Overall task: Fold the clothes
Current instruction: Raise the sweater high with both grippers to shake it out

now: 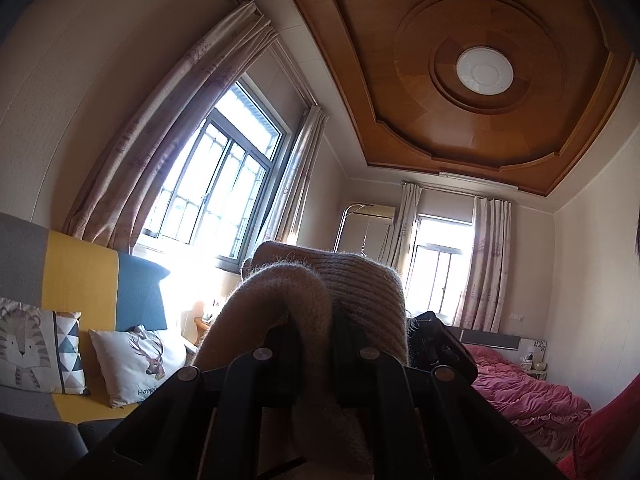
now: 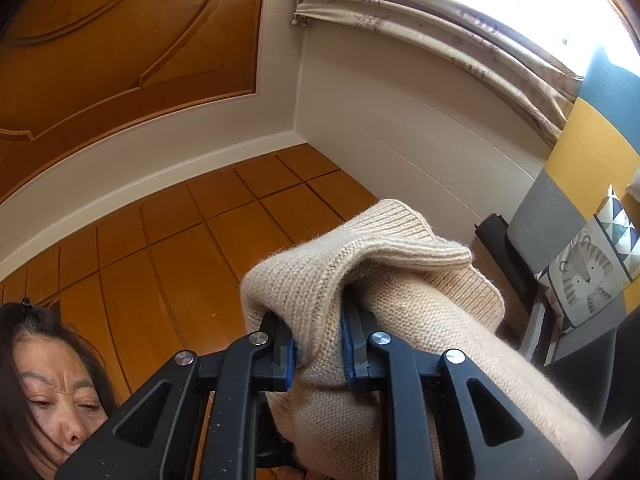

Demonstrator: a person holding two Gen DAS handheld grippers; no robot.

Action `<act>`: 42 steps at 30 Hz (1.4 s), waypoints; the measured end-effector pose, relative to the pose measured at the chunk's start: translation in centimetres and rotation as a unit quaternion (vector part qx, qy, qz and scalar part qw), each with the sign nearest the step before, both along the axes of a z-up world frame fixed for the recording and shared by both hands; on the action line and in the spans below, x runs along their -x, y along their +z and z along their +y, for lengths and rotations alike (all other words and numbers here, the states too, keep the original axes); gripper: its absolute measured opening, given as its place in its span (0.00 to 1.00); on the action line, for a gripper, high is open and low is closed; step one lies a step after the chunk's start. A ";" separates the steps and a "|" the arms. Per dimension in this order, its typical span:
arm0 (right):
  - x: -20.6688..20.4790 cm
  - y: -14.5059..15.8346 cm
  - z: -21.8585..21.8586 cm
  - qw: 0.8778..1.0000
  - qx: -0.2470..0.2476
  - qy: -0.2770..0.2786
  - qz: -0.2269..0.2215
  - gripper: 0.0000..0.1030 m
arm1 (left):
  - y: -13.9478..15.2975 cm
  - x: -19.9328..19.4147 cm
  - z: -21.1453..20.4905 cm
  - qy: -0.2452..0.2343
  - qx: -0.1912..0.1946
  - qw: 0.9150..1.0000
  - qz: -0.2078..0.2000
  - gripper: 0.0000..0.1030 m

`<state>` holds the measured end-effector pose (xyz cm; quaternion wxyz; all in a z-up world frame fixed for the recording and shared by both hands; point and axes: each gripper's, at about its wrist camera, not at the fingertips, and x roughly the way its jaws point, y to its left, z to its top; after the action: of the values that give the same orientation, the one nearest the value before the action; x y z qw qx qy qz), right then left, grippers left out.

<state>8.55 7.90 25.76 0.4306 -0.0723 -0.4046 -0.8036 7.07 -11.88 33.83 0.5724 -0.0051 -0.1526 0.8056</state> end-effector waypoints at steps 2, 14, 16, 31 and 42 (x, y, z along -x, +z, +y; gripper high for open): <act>-0.3 0.4 -0.6 1.000 -0.001 0.016 0.008 0.18 | 0.4 -0.5 -0.4 -0.007 -0.008 1.000 0.002 0.10; -3.2 3.1 -4.5 0.992 -0.013 0.096 0.075 0.18 | 4.0 -6.4 -4.2 -0.026 -0.058 0.997 0.042 0.11; -3.6 3.5 -5.1 0.991 -0.017 0.102 0.083 0.18 | 4.7 -7.6 -4.9 -0.018 -0.061 0.996 0.054 0.11; -3.7 2.1 -7.9 0.986 -0.013 0.138 0.087 0.18 | 5.2 -11.5 -7.3 0.001 -0.064 0.996 0.055 0.11; 4.1 -8.8 -6.5 0.989 0.051 0.125 -0.065 0.18 | -3.4 -3.4 -6.1 0.060 -0.041 0.995 -0.063 0.11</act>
<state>4.41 1.42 16.93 0.4960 0.0089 -0.4781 -0.7248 10.46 -17.93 30.48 0.5123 -0.0233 -0.2208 0.8296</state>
